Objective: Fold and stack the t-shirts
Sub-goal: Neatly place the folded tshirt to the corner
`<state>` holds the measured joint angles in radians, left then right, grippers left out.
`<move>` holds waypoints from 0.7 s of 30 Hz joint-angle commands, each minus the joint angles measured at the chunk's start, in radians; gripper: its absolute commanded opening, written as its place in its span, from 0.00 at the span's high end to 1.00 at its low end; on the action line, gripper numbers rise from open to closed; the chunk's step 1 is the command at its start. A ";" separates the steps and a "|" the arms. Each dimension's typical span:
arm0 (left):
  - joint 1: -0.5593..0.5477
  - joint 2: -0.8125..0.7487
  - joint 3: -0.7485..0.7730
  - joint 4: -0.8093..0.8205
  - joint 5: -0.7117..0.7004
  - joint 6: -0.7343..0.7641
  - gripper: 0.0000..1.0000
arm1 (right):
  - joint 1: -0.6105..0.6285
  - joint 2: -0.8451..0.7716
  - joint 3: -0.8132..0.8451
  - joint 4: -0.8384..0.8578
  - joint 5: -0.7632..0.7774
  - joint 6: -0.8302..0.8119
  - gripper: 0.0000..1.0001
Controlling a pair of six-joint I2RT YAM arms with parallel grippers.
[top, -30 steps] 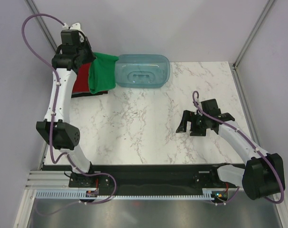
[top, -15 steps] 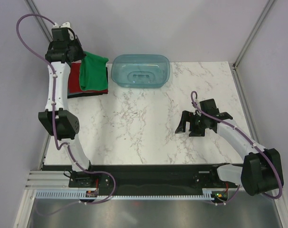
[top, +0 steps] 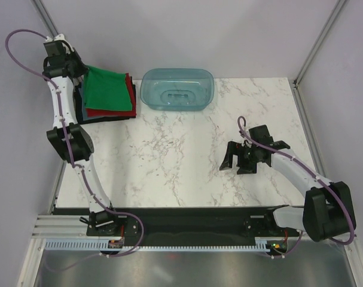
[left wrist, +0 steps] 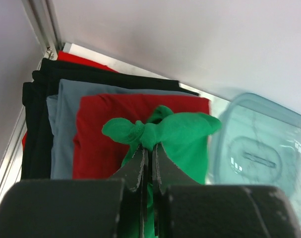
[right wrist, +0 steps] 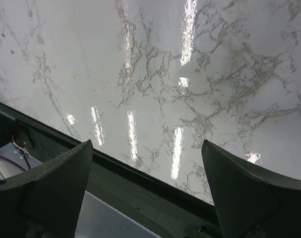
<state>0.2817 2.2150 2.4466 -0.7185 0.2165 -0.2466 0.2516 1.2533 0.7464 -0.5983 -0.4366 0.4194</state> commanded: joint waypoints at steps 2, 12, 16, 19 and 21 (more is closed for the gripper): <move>0.027 0.156 0.110 0.070 0.009 -0.039 0.94 | 0.014 0.055 0.007 0.008 -0.007 0.007 0.02; 0.126 0.276 0.223 -0.016 -0.016 -0.134 0.46 | 0.066 0.162 0.030 0.058 0.038 0.056 0.02; 0.126 0.180 0.175 -0.038 -0.052 -0.154 0.22 | 0.124 0.164 0.067 0.055 0.050 0.082 0.02; 0.125 0.083 0.097 -0.061 -0.124 -0.175 0.01 | 0.153 0.126 0.080 0.043 0.062 0.097 0.02; 0.126 0.039 0.023 -0.068 -0.146 -0.195 0.00 | 0.161 0.101 0.071 0.040 0.064 0.105 0.02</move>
<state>0.4011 2.4191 2.5164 -0.7837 0.1417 -0.3767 0.3988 1.4063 0.7868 -0.5755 -0.3908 0.4946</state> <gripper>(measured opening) 0.991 0.982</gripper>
